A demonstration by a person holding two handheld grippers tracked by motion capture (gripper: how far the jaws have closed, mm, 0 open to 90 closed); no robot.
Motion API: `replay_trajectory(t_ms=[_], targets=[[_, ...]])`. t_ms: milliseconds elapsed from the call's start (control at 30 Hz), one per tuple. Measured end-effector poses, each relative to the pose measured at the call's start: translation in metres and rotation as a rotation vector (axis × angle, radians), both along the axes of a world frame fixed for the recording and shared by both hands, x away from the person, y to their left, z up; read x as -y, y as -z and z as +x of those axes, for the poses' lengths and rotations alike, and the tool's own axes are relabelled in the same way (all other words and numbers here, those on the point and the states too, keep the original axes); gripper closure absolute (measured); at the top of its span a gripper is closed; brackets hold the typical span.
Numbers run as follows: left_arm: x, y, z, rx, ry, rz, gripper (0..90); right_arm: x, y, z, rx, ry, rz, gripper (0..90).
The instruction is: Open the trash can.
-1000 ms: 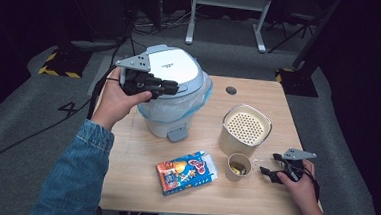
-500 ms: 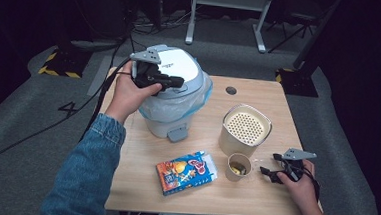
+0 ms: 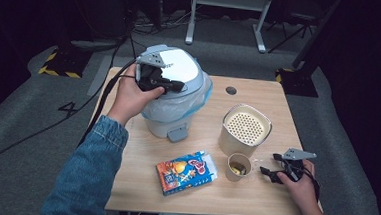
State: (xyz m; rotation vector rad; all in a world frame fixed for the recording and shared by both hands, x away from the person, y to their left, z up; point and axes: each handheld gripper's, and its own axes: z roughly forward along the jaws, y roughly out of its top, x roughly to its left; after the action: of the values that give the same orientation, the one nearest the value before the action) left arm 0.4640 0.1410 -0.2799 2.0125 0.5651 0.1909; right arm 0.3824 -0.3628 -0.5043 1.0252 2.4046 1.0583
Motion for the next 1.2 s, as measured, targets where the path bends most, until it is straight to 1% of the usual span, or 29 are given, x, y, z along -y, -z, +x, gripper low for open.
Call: replay_trajectory(t_ms=[33, 67, 100, 200, 233, 367, 400, 433, 500, 533, 567, 600, 633, 667, 700, 733, 767, 800, 833, 867, 933, 967, 1000, 1067, 1100, 1200], targets=[[0.0, 0.0, -0.001, 0.013, 0.0, 0.009, 90.0, 0.0, 0.0, 0.0, 0.0, 0.0, 0.0, 15.4], [0.0, 0.0, -0.001, 0.013, 0.0, 0.009, 90.0, 0.0, 0.0, 0.0, 0.0, 0.0, 0.0, 15.4], [0.001, 0.0, -0.001, 0.023, 0.001, 0.012, 90.0, 0.0, 0.0, 0.0, 0.0, 0.0, 0.0, 15.4], [0.002, 0.001, -0.003, 0.029, -0.007, 0.02, 90.0, 0.0, 0.0, 0.0, 0.0, 0.0, 0.0, 15.4], [0.003, 0.001, -0.004, 0.038, -0.011, 0.028, 90.0, 0.0, 0.0, 0.0, 0.0, 0.0, 0.0, 15.4], [0.004, 0.002, -0.006, 0.068, -0.011, 0.035, 90.0, 0.0, 0.0, 0.0, 0.0, 0.0, 0.0, 15.4], [0.004, 0.002, -0.006, 0.083, -0.02, 0.051, 90.0, 0.0, 0.0, 0.0, 0.0, 0.0, 0.0, 15.4], [0.003, 0.002, -0.006, 0.091, -0.025, 0.055, 90.0, 0.0, 0.0, 0.0, 0.0, 0.0, 0.0, 15.5], [0.003, 0.002, -0.006, 0.085, -0.03, 0.04, 90.0, 0.0, 0.0, 0.0, 0.0, 0.0, 0.0, 15.4], [0.003, 0.003, -0.006, 0.088, -0.034, 0.028, 90.0, 0.0, 0.0, 0.0, 0.0, 0.0, 0.0, 15.4], [0.003, 0.003, -0.007, 0.092, -0.032, 0.027, 89.8, 0.0, 0.0, 0.0, 0.0, 0.0, 0.0, 15.4], [0.004, 0.003, -0.007, 0.089, -0.029, 0.017, 86.4, 0.0, 0.0, 0.0, -0.001, 0.0, 0.0, 15.4], [0.005, 0.002, -0.01, 0.103, -0.062, 0.016, 69.6, 0.0, 0.0, 0.0, -0.001, 0.0, 0.0, 15.5], [0.005, 0.002, -0.01, 0.103, -0.062, 0.016, 65.8, 0.0, 0.0, 0.0, -0.001, 0.0, 0.0, 15.5], [0.004, 0.002, -0.012, 0.107, -0.063, 0.019, 65.8, 0.0, 0.0, 0.0, -0.001, -0.001, 0.0, 15.4], [0.004, 0.001, -0.014, 0.104, -0.054, 0.004, 63.8, 0.0, 0.0, 0.0, -0.001, -0.001, -0.001, 15.4], [0.002, -0.001, -0.017, 0.093, -0.042, -0.018, 55.0, 0.0, 0.0, 0.0, -0.001, -0.001, -0.001, 15.4], [0.002, -0.002, -0.019, 0.084, -0.031, -0.034, 51.3, 0.0, 0.0, 0.0, -0.001, -0.001, -0.001, 15.4], [0.001, -0.004, -0.022, 0.085, -0.018, -0.041, 51.3, 0.0, 0.0, 0.0, -0.002, -0.001, -0.001, 15.4], [0.0, -0.005, -0.026, 0.092, -0.01, -0.041, 50.3, 0.0, 0.0, 0.0, -0.002, -0.001, -0.001, 15.4], [-0.002, -0.007, -0.034, 0.094, -0.002, -0.031, 47.1, 0.0, 0.0, 0.0, -0.002, -0.001, -0.001, 15.4], [-0.004, -0.008, -0.038, 0.094, 0.003, -0.031, 46.9, 0.0, 0.0, 0.0, -0.002, -0.001, -0.001, 15.4], [-0.008, -0.008, -0.046, 0.093, 0.005, -0.03, 46.3, 0.0, 0.0, 0.0, -0.002, 0.001, -0.001, 15.4], [-0.013, -0.007, -0.053, 0.098, 0.005, -0.021, 45.9, 0.0, 0.0, 0.0, -0.001, 0.005, -0.002, 15.4], [-0.013, -0.007, -0.053, 0.098, 0.005, -0.021, 45.8, 0.0, 0.0, 0.0, -0.001, 0.005, -0.002, 15.4], [-0.021, -0.001, -0.061, 0.098, -0.001, -0.012, 45.5, 0.0, 0.0, -0.001, -0.001, 0.01, -0.002, 15.4]])
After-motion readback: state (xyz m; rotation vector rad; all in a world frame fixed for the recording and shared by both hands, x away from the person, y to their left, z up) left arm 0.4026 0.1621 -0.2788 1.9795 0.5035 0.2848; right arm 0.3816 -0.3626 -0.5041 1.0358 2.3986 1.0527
